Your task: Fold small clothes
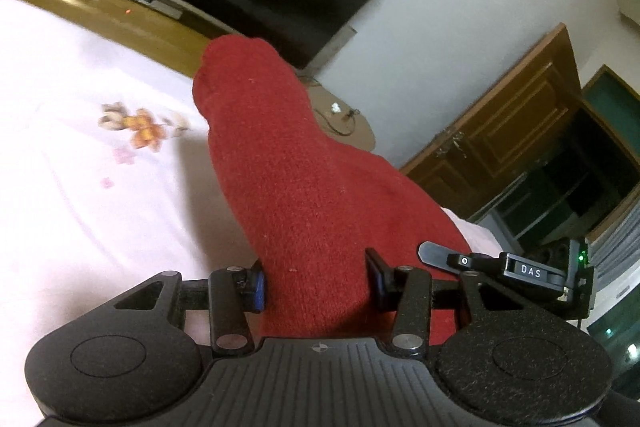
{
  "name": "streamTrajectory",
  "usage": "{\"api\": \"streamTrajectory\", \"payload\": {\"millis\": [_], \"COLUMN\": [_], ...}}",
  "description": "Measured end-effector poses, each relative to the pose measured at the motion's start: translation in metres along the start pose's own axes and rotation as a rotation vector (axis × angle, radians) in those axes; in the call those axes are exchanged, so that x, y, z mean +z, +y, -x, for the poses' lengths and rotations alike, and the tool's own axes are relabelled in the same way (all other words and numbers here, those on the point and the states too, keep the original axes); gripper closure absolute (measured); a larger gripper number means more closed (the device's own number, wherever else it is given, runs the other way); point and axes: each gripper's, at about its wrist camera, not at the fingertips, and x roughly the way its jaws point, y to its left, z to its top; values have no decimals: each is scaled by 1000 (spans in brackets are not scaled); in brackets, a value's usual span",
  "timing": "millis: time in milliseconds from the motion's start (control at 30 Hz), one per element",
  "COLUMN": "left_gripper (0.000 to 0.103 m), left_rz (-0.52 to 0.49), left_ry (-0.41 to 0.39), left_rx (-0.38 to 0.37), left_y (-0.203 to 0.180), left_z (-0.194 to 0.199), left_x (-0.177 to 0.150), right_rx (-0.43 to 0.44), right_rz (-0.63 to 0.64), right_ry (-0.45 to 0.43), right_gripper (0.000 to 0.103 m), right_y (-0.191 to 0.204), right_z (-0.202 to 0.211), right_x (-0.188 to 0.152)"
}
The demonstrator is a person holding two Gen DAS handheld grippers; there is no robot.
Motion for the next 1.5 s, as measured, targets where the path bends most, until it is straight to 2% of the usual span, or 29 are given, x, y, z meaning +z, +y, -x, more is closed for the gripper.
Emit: {"api": "streamTrajectory", "payload": {"millis": [367,567,600,700,767,833,900,1033,1100,1133,1200,1300,1400,1500], "left_gripper": [57,56,52,49,44,32,29,29,29,29,29,27,25,25], "left_rz": [104,212,218,209,184,157,156,177,179,156,87,18,12,16], "left_ry": [54,79,75,61,41,3,-34,-42,-34,-30,-29,-33,-22,-31], "left_rx": [14,1,-6,-13,9,50,78,129,147,170,218,262,271,286], "left_y": [67,104,104,105,98,96,99,103,105,105,94,82,79,72], "left_z": [18,21,18,17,19,25,29,20,12,9,1,-10,-10,9], "left_x": [-20,-39,-39,-47,-45,-38,-30,-17,-16,-11,-10,-10,-7,-3], "right_rx": [10,12,1,3,-3,-23,-21,-37,-61,-68,-116,-201,-220,-250], "right_rz": [-47,-91,-102,-161,-132,-94,-84,-89,-69,-59,17,118,111,158], "right_ry": [72,112,119,123,124,84,31,31,27,24,21,35,43,57], "right_gripper": [69,68,67,64,60,58,56,57,62,73,79,80,79,72], "right_y": [18,14,9,-6,-1,5,6,2,6,5,10,11,9,23], "right_z": [-59,-78,-82,-84,-80,-69,-60,-72,-83,-87,-91,-96,-95,-89], "right_x": [-29,-55,-58,-63,-62,-55,-45,-29,-26,-26,-28,-35,-34,-30]}}
